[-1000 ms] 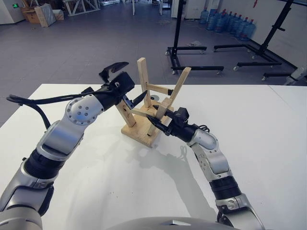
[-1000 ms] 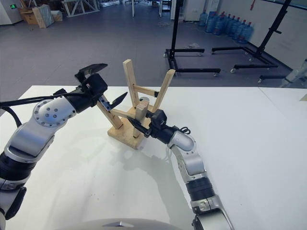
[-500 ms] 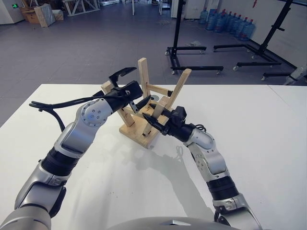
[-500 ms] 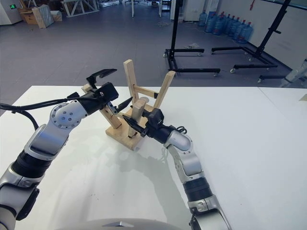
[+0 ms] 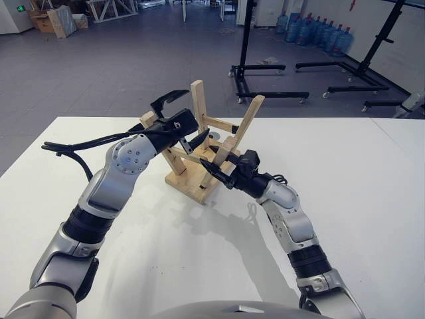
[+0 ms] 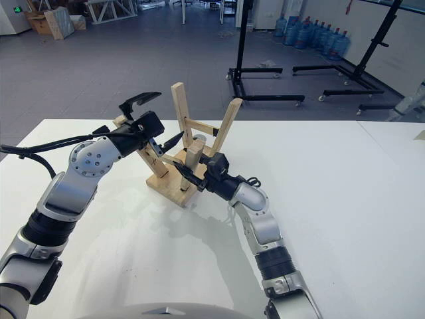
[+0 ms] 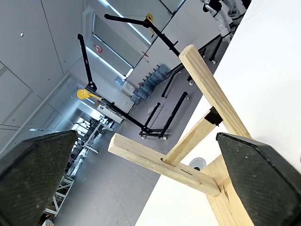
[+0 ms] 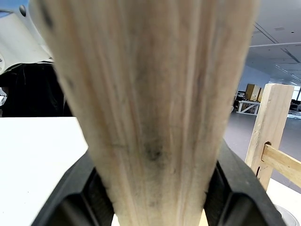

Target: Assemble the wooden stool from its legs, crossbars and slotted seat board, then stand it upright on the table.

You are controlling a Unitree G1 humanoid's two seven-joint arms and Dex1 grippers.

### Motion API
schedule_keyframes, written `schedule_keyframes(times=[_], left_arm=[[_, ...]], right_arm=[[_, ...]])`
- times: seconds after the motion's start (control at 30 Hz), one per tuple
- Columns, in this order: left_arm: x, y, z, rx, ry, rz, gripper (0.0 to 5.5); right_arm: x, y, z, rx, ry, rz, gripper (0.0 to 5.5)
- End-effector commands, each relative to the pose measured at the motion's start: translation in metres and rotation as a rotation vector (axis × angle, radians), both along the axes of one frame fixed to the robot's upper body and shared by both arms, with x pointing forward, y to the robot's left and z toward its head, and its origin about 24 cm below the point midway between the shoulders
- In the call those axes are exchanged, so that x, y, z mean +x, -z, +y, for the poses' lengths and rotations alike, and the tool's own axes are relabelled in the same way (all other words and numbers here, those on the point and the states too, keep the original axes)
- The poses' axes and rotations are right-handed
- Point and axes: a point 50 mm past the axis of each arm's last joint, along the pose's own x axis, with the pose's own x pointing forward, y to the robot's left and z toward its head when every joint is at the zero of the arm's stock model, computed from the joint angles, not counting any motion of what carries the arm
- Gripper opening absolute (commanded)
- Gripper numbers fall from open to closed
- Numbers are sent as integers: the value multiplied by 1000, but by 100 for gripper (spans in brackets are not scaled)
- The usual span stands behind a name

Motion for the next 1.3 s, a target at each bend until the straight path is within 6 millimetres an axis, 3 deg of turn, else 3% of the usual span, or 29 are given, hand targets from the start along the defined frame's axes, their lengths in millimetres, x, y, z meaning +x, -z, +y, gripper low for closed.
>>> schedule_keyframes(times=[0.03,0.5,0.97,1.3], left_arm=[[-1,0,2,2,-4,4,540],[-4,1,2,-3,1,2,540],[-4,0,2,-7,-5,2,540],[-5,0,2,-3,-2,0,540]], right_arm=[[1,8,-2,-20,5,41,206],[8,-12,8,-48,-7,83,206],[0,18,10,-154,-12,149,206],[1,18,10,-117,-1,177,206]])
